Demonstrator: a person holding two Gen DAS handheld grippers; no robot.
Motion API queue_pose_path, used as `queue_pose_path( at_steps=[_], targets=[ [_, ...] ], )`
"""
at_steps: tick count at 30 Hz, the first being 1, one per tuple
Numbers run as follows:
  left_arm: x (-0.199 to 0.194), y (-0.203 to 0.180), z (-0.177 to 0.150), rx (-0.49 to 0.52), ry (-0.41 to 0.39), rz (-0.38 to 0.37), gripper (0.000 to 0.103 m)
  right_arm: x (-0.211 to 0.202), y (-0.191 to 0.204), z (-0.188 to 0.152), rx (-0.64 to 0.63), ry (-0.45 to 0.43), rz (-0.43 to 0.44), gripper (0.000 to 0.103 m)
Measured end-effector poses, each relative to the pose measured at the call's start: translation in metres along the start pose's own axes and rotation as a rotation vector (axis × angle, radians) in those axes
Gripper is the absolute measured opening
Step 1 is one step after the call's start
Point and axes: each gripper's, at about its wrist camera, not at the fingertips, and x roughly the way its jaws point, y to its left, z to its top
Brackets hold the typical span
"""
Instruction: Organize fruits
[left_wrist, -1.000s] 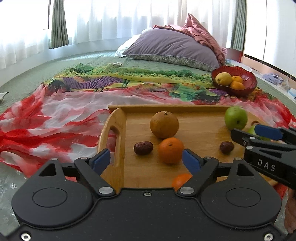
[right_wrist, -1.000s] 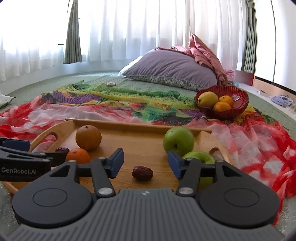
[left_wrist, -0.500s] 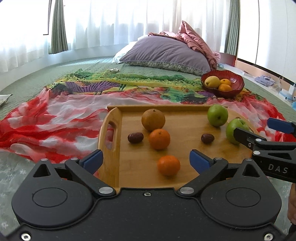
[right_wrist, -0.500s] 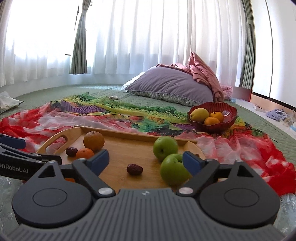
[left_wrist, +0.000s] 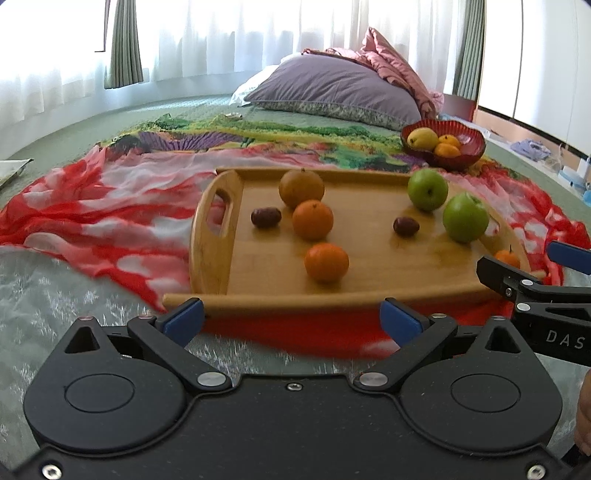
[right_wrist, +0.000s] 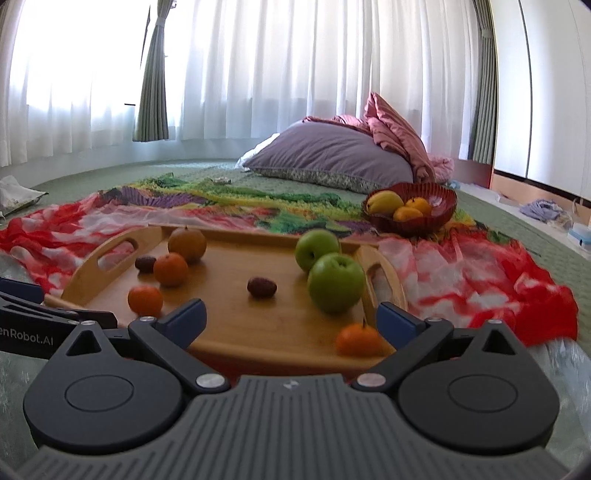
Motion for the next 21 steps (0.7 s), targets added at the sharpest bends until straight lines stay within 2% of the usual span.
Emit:
queue_pose_path(
  at_steps=[21],
  targets=[
    [0.02,-0.007,-0.02,0.014,0.049,0.036,0.103,0.005,-0.003,-0.037,-0.003,0.076,-0.012,0.103]
  ],
)
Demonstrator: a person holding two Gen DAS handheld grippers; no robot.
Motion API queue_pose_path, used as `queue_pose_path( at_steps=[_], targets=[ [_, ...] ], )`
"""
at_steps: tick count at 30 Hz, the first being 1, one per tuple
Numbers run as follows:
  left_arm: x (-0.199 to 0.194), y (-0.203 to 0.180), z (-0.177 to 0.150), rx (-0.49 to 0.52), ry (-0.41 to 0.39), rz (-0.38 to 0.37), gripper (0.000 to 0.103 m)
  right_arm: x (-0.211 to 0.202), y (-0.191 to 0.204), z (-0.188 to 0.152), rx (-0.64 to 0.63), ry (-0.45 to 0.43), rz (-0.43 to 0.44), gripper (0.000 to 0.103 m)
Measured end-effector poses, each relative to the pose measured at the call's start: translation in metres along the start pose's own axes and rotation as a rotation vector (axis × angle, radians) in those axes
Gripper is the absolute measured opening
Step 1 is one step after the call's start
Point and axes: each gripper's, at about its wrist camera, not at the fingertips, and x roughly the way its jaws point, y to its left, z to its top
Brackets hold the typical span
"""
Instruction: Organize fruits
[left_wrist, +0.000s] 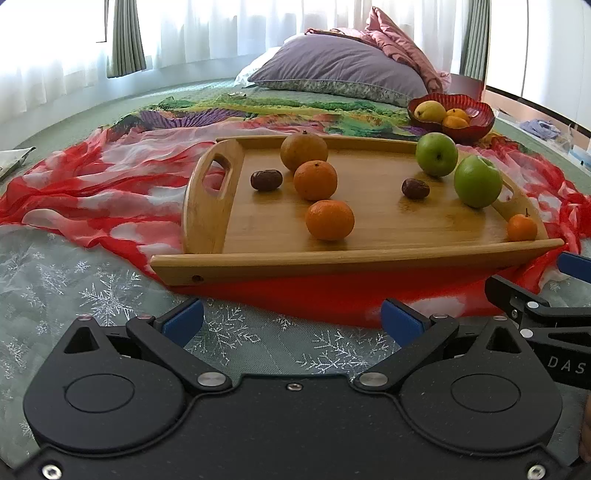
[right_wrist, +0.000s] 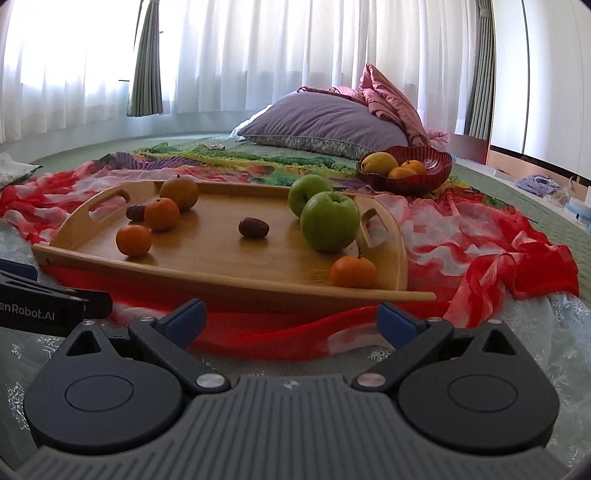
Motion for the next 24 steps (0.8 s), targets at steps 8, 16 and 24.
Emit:
queue_pose_path(
  at_steps=[8,16,24],
  targets=[
    [0.008,-0.003,-0.004,0.01,0.012,0.016,0.103,0.011,0.0,-0.007,0.001,0.044,0.007,0.103],
    [0.013,-0.002,-0.004,-0.003,0.016,0.013,0.103,0.019,0.0,-0.01,-0.001,0.084,0.035,0.103],
    [0.018,-0.003,-0.002,-0.01,0.024,0.029,0.103,0.022,0.001,-0.012,-0.004,0.084,0.042,0.103]
  ],
)
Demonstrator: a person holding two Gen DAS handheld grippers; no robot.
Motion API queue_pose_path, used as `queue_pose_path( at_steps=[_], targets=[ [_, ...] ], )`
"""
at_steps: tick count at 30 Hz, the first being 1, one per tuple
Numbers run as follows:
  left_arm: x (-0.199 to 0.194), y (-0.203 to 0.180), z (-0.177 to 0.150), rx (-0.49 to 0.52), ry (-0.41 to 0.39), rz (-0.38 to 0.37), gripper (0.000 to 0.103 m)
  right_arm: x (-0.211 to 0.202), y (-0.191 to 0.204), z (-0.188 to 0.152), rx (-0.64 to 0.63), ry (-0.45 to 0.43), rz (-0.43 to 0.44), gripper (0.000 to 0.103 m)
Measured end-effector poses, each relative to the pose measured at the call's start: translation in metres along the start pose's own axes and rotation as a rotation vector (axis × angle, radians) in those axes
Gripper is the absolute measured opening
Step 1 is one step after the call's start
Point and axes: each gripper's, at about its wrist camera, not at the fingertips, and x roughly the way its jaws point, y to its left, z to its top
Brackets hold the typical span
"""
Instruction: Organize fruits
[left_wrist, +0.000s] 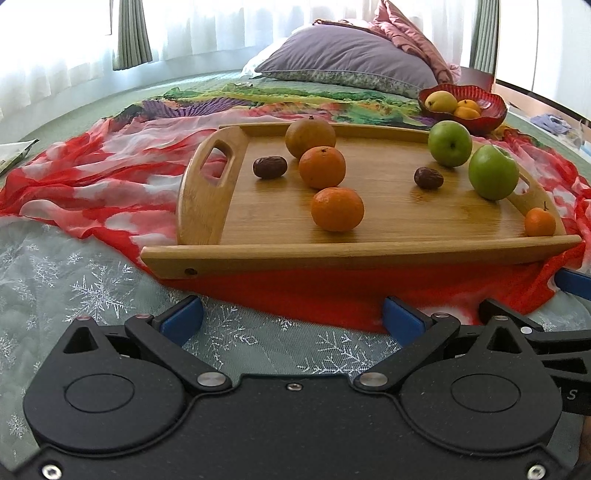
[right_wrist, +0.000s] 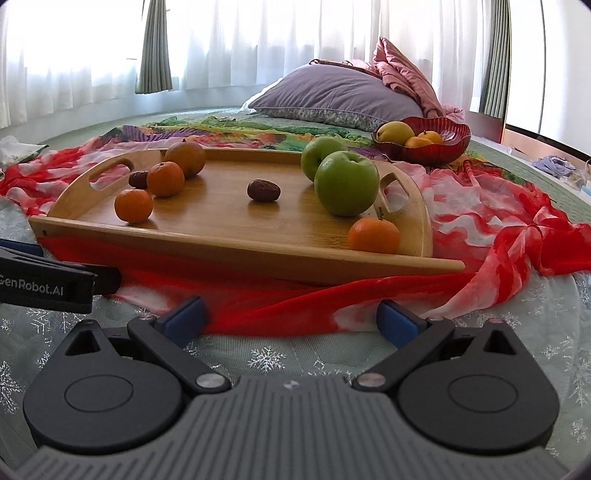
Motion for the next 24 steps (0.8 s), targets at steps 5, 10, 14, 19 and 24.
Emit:
queue_pose_path(
  at_steps=[5,10,14,19,24],
  targets=[
    [0.0005,0.0008,0.0003,-0.005,0.002,-0.004,0.103,0.0002,-0.0006,-0.0002,-0.004,-0.002,-0.003,0.103],
    [0.0007,0.0012,0.0005,-0.005,0.002,-0.003,0.103,0.0005,-0.0002,-0.0004,-0.007,-0.001,-0.003,0.103],
    [0.0008,0.0014,0.0005,-0.006,0.002,-0.004,0.103,0.0006,0.0,-0.0004,-0.009,0.002,-0.005,0.103],
    [0.0007,0.0015,0.0006,-0.006,0.002,-0.003,0.103,0.0007,0.0009,-0.0006,-0.013,0.006,-0.009,0.103],
    [0.0014,0.0013,-0.0011,-0.002,-0.001,-0.001,0.103,0.0008,0.0009,-0.0006,-0.012,0.007,-0.007,0.103]
  ],
)
